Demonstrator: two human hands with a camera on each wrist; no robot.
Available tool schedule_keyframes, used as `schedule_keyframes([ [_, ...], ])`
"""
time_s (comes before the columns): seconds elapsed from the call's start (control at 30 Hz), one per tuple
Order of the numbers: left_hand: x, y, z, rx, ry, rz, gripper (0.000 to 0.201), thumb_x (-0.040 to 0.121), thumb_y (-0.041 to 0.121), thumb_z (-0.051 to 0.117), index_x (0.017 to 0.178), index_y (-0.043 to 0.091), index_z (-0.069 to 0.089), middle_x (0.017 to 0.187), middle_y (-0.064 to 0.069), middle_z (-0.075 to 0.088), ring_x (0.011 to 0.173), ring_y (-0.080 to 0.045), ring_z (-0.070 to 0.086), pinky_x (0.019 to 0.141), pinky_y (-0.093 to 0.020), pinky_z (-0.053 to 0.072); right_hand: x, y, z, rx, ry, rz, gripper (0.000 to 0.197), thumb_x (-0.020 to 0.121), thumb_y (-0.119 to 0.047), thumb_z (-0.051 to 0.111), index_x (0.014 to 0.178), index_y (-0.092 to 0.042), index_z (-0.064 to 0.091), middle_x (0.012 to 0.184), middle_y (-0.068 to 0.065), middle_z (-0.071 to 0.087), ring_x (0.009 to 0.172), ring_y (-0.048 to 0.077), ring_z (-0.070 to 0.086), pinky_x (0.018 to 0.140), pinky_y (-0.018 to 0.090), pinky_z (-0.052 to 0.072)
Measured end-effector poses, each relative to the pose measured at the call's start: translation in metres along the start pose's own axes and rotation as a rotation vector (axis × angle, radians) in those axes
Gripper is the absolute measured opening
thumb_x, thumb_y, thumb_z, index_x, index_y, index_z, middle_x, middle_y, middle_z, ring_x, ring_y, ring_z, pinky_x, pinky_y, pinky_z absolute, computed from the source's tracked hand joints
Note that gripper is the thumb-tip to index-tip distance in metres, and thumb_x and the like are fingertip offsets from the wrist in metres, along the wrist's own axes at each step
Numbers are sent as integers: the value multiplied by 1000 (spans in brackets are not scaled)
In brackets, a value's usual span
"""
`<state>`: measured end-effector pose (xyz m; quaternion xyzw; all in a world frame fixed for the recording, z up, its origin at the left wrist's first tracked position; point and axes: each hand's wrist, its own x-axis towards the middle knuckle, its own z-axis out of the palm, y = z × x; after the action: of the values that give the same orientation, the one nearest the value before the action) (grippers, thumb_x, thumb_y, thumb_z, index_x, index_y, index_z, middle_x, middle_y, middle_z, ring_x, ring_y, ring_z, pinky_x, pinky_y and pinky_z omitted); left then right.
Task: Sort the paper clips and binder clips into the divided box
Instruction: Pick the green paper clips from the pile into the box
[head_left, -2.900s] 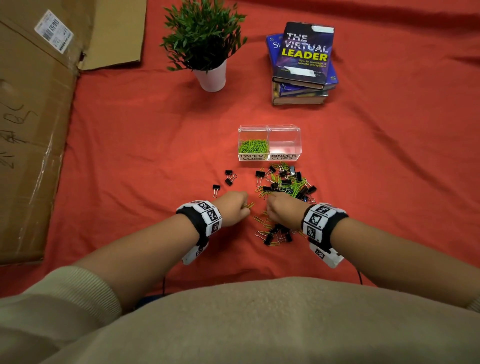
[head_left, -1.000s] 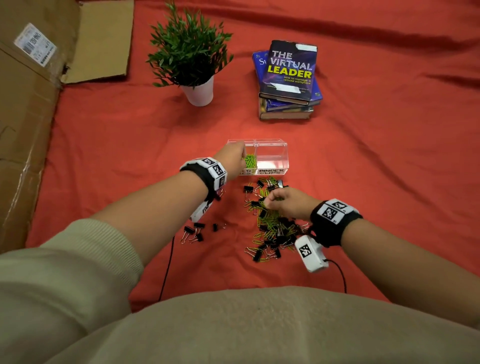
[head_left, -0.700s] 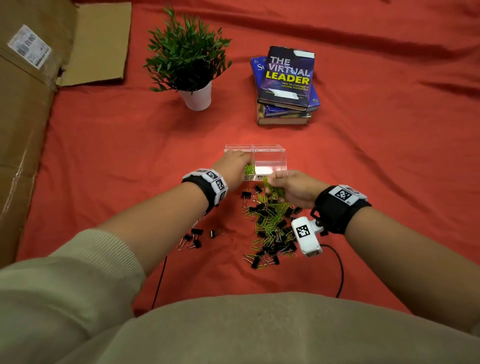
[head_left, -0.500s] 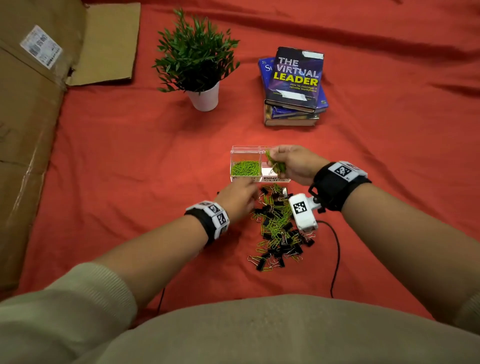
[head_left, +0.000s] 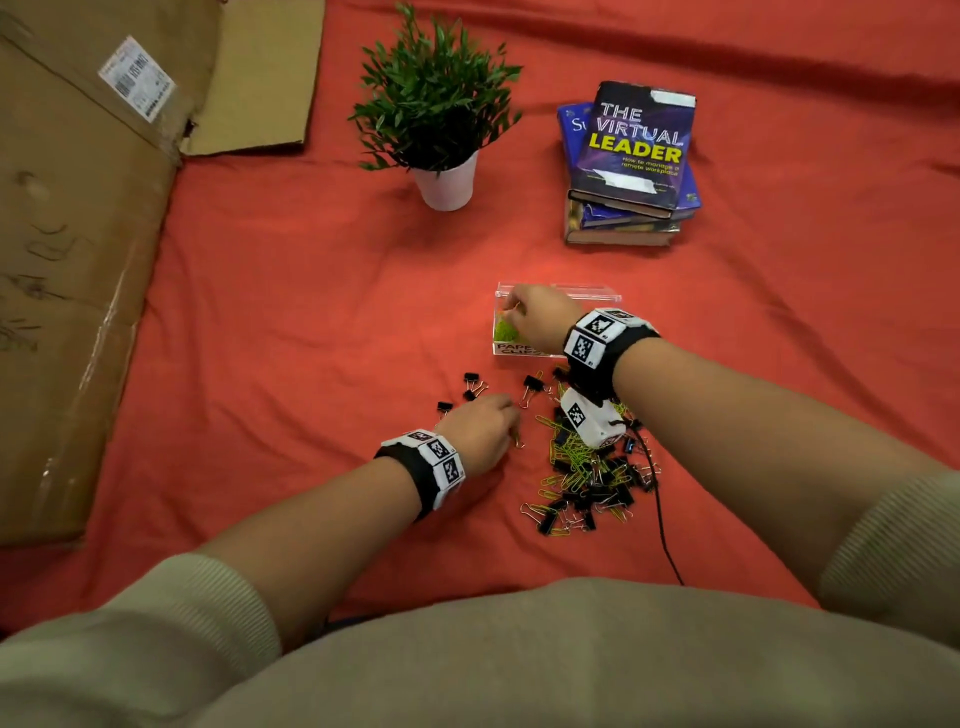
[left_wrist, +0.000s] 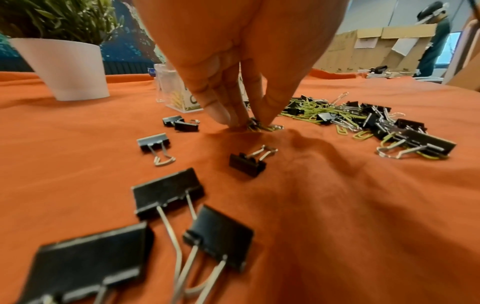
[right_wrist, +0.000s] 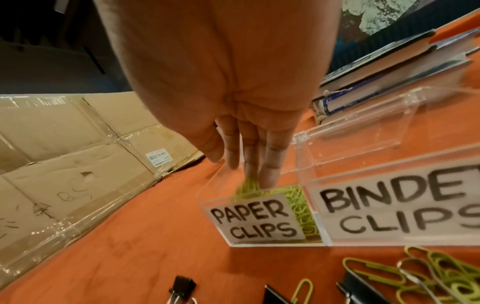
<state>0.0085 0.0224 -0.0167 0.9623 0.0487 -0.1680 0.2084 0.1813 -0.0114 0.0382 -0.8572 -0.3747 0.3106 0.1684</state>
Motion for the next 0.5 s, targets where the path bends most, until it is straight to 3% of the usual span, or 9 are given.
schedule_keyframes([
  [0.1, 1, -2, 1, -31, 12, -51, 25, 87, 11, 50, 111, 9, 57, 111, -11, 54, 104, -31, 55, 80, -41, 49, -11, 8, -8, 19, 44, -36, 27, 93, -12, 44, 114, -10, 61, 113, 10, 66, 102, 26, 61, 88, 33, 48],
  [0.17, 4, -2, 0, -40, 3, -64, 29, 87, 9, 50, 116, 10, 55, 113, -11, 52, 105, -32, 55, 80, -42, 49, -23, 18, -11, 91, 87, -32, 24, 92, -10, 44, 107, -9, 63, 103, 9, 68, 92, 25, 63, 78, 33, 52],
  [0.23, 7, -2, 0, -23, -27, -66, 31, 88, 9, 50, 118, 10, 54, 113, -11, 51, 105, -32, 54, 80, -42, 49, -41, 30, -8, 99, 76, -14, 19, 92, -12, 46, 99, -9, 63, 91, 7, 67, 78, 23, 62, 61, 28, 48],
  [0.27, 9, -1, -1, -20, -37, -67, 30, 88, 10, 51, 118, 10, 55, 114, -11, 50, 105, -32, 54, 82, -42, 49, -51, 37, -3, 67, 47, -12, 17, 92, -14, 47, 95, -9, 64, 88, 6, 66, 75, 22, 61, 58, 26, 46],
  [0.4, 14, -1, -4, -25, -14, -104, 29, 89, 23, 58, 114, 8, 55, 116, -11, 50, 109, -30, 54, 90, -38, 43, -80, 58, 30, -98, -124, -50, 16, 89, -14, 54, 98, -10, 67, 97, 5, 67, 83, 18, 60, 72, 25, 44],
  [0.5, 14, -5, -8, -50, 52, -164, 28, 89, 28, 56, 108, 8, 56, 113, -11, 53, 107, -30, 55, 91, -38, 45, -84, 60, 52, -211, -99, -82, 20, 87, -25, 58, 102, -12, 63, 108, 8, 59, 103, 24, 57, 84, 34, 48],
])
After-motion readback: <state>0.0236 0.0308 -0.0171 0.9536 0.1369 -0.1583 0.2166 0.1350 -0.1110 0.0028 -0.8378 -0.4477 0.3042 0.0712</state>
